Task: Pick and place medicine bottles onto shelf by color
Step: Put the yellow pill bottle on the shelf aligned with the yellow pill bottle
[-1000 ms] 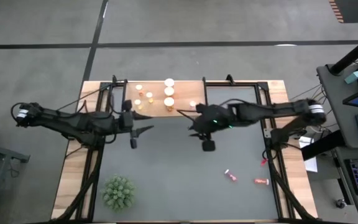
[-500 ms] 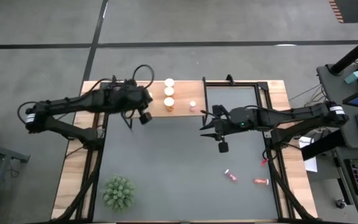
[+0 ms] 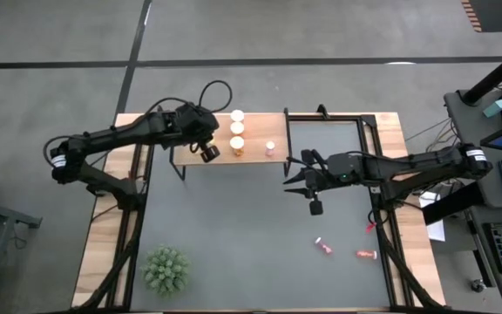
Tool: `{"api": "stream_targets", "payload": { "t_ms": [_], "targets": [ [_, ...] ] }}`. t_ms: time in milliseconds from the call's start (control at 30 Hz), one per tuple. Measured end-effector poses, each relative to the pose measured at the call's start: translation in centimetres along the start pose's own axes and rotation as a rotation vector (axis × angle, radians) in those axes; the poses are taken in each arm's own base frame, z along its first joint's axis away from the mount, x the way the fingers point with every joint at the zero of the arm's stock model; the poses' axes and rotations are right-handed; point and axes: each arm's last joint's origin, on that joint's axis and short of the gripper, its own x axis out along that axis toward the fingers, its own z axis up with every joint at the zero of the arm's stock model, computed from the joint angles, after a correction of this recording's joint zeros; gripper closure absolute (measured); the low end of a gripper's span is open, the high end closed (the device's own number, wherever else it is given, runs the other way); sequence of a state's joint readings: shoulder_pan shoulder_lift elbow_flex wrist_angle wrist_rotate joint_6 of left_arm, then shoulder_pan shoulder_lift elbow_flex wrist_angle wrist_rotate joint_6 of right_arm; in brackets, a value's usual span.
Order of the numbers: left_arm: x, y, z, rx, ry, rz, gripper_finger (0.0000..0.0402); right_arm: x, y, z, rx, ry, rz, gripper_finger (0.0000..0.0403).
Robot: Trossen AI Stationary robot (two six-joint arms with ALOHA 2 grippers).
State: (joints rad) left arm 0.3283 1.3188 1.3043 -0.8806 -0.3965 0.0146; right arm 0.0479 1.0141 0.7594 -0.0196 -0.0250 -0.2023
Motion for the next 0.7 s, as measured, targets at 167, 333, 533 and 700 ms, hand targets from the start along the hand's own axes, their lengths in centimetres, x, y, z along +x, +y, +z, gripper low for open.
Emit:
{"api": "stream_targets", "payload": {
  "t_ms": [167,333,533,700],
  "targets": [
    [0.2,-0.1,0.0,0.000,0.004,0.002,0.0402,0.3,0.1,-0.3,-0.009,0.015,0.003,0.0326],
    [0.5,-0.1,-0.3,0.004,0.013,0.031,0.0402,0.4,0.1,-0.4,-0.010,0.022,0.005,0.0323],
    [1.4,-0.3,-1.1,0.013,0.041,0.043,0.0401,0.4,0.1,-0.4,-0.011,0.018,0.004,0.0329],
    [1.5,-0.3,-1.3,0.011,0.049,0.064,0.0401,0.4,0.1,-0.4,-0.016,0.018,0.004,0.0328]
  ]
}}
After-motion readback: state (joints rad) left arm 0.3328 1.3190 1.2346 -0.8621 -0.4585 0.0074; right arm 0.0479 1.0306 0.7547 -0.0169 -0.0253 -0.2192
